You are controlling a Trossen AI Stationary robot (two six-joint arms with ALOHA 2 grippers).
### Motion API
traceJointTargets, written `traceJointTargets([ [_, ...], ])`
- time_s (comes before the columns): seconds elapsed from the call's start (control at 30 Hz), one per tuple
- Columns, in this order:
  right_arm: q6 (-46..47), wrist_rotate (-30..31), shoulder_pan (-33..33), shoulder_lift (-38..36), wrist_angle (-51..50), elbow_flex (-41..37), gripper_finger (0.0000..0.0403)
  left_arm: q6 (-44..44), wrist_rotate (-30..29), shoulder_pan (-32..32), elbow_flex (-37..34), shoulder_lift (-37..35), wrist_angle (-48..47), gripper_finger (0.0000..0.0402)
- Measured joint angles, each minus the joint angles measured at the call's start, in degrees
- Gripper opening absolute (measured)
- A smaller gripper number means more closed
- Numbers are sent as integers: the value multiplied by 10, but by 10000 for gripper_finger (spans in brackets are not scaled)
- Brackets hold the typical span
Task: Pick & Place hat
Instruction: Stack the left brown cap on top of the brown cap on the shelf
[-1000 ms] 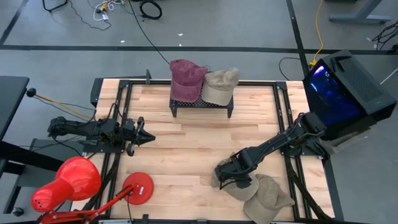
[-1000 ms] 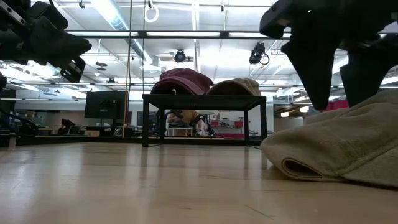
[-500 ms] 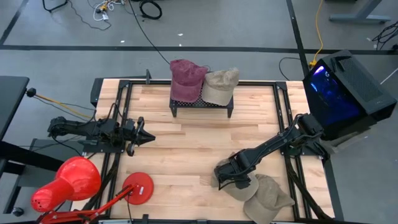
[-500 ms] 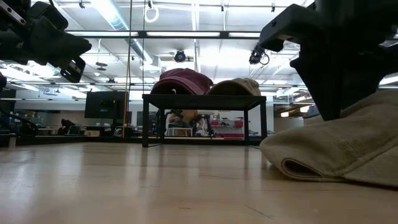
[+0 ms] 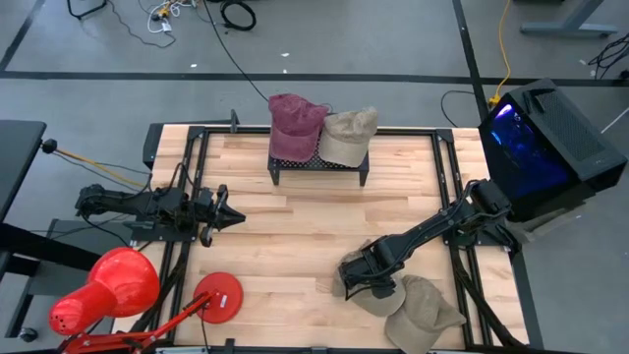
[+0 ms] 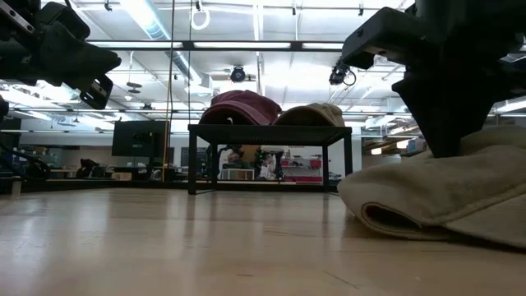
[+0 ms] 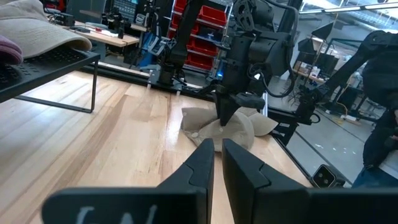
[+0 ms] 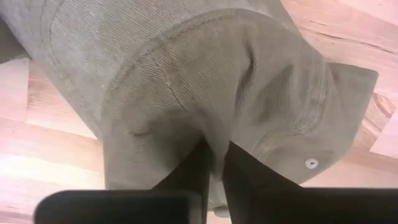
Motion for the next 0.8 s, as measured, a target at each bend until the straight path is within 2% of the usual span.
traceJointTargets([
  [0.23, 2, 21, 0, -20, -6, 0, 6, 0, 0, 0, 0, 0, 0, 39],
  [0.57, 38, 51, -11, -50, -49, 27, 3, 0, 0, 0, 0, 0, 0, 39],
  [0.8, 68, 60, -25, -59, -133, 97, 1, 0, 0, 0, 0, 0, 0, 39],
])
